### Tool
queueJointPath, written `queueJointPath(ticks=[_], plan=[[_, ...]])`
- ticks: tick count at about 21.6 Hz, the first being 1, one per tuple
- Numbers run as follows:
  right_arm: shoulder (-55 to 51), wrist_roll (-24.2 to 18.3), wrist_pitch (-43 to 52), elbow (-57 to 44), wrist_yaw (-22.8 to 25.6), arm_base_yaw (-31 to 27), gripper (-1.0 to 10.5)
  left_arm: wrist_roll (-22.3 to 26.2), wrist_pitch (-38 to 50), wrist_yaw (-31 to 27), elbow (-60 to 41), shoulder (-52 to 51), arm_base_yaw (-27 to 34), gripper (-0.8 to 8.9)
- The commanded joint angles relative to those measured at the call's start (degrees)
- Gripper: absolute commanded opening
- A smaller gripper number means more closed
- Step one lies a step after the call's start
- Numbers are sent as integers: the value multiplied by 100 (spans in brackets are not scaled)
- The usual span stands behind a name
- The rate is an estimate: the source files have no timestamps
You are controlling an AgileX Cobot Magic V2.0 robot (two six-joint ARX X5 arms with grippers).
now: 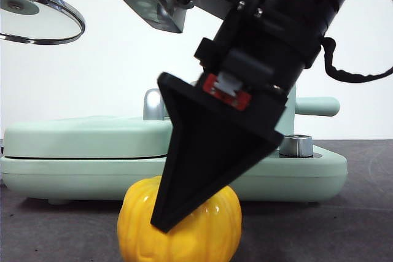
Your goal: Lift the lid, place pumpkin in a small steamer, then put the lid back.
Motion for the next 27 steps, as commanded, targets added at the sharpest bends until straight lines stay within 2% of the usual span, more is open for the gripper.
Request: queueJointPath(ticks=[1,6,13,17,20,27], plan=[[15,581,-240,116,-13,79,360,-7,151,9,79,-7,4,10],[-208,1386,-1016,459,-11,76,360,-7,153,9,79,-7,4,10],[-289,2164,-2774,1528,17,35,360,-2,157,9,79,0,4,10],[-289,2529,-3637,2212,269,-15,360,-2,160,9,79,0,4,10],[-289,2667,-4280,2688,498,-129,360,-2,160,9,79,0,4,10],[-286,2671,-5285,3460,841,-662,360,-2,160,9,79,0,4,10]])
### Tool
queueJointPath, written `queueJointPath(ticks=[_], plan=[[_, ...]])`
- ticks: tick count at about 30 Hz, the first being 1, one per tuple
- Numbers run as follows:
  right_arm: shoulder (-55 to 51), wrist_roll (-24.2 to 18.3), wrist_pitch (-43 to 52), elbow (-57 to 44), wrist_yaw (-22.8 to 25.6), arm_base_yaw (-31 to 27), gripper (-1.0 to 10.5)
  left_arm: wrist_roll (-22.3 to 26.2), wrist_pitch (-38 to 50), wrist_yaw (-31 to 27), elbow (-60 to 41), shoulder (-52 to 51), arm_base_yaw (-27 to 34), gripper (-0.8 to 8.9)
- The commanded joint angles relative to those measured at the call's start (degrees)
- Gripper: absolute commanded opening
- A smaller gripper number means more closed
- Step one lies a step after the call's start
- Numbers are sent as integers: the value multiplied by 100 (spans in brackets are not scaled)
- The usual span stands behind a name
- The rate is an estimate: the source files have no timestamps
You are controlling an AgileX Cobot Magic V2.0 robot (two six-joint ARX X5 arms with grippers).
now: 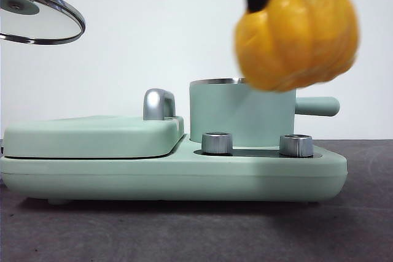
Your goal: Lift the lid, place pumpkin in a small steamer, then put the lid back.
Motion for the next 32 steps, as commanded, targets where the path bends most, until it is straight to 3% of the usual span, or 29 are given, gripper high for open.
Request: queueJointPath(ticks=[1,16,25,32], plan=[[39,76,-140,282,63,-179,360,-4,157,9,79,0,4,10],[544,-629,-101,1421,129,-1532,360,-4,160,9,79,4,4,10],[1517,-922,315,2524,162,-1834,360,-4,160,9,79,4,4,10],[2111,-1062,1036,2710,409,-1847,360,-4,160,9,79,4,4,10]])
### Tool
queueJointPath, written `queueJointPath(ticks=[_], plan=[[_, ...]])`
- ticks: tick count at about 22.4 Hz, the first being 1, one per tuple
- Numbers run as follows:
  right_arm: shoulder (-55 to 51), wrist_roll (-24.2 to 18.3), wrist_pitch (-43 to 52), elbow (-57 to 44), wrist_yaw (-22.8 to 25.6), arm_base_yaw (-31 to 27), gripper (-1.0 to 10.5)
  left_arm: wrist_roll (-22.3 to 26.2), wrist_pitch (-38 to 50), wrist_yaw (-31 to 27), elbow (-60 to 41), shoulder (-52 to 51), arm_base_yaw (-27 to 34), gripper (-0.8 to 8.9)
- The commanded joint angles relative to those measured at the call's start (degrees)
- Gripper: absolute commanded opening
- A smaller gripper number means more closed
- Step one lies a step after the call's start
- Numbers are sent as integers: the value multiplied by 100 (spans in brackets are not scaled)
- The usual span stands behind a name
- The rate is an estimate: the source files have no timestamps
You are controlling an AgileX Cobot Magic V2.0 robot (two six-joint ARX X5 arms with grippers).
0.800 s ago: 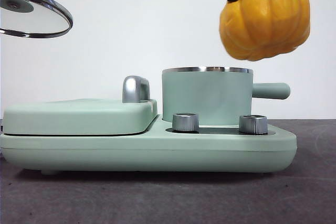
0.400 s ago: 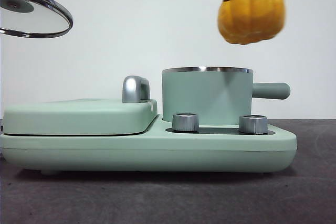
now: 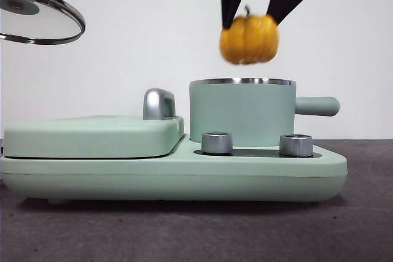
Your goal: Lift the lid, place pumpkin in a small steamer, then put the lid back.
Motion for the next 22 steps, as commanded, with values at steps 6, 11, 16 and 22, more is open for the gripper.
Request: queueJointPath(ticks=[6,11,16,22], plan=[[549,-153,680,144,109,24,360,-4,155,9,79,4,4,10],[745,-214,1104,144,262,26,360,-4,155,9,79,4,4,10],[892,-210,1115,120,393,31,360,-4,155,9,79,4,4,10],[970,-142,1036,-136,415,28,360,-4,157,9,79,4,4,10]])
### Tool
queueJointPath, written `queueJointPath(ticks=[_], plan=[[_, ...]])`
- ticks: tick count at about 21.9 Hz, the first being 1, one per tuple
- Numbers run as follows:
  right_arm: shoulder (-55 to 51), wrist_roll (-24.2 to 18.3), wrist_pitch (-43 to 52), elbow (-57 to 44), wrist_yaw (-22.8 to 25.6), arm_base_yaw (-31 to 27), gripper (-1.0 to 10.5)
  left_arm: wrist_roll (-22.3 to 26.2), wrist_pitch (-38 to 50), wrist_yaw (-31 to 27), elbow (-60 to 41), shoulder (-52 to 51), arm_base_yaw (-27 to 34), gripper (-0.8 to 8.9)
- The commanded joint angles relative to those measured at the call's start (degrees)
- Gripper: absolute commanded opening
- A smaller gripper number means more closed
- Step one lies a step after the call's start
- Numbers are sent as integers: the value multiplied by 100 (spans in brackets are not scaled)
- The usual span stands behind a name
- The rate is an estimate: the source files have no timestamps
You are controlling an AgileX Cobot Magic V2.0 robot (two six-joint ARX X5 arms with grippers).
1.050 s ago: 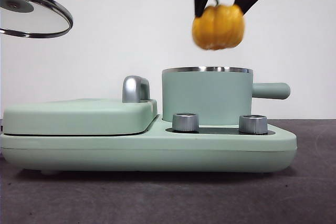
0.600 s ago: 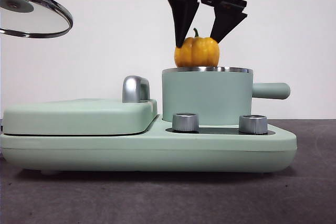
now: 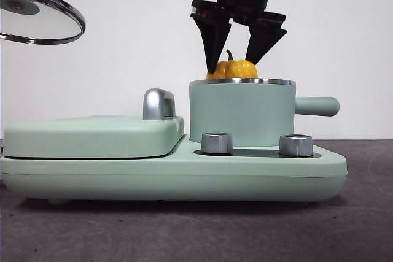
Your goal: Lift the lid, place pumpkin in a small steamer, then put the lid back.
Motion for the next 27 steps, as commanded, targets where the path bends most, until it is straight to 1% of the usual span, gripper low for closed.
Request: queueJointPath(ticks=[1,6,8,27], plan=[[173,0,133,-129,20,33,360,-4,155,9,79,7,4,10],[179,-4,621,-542,13,35,360,-4,153,9,79,7,4,10],[179,-26,754,-623,120,33,360,-4,153,9,79,4,4,10],[400,-17,555,-636,111,22,360,-4,157,9,79,4,4,10]])
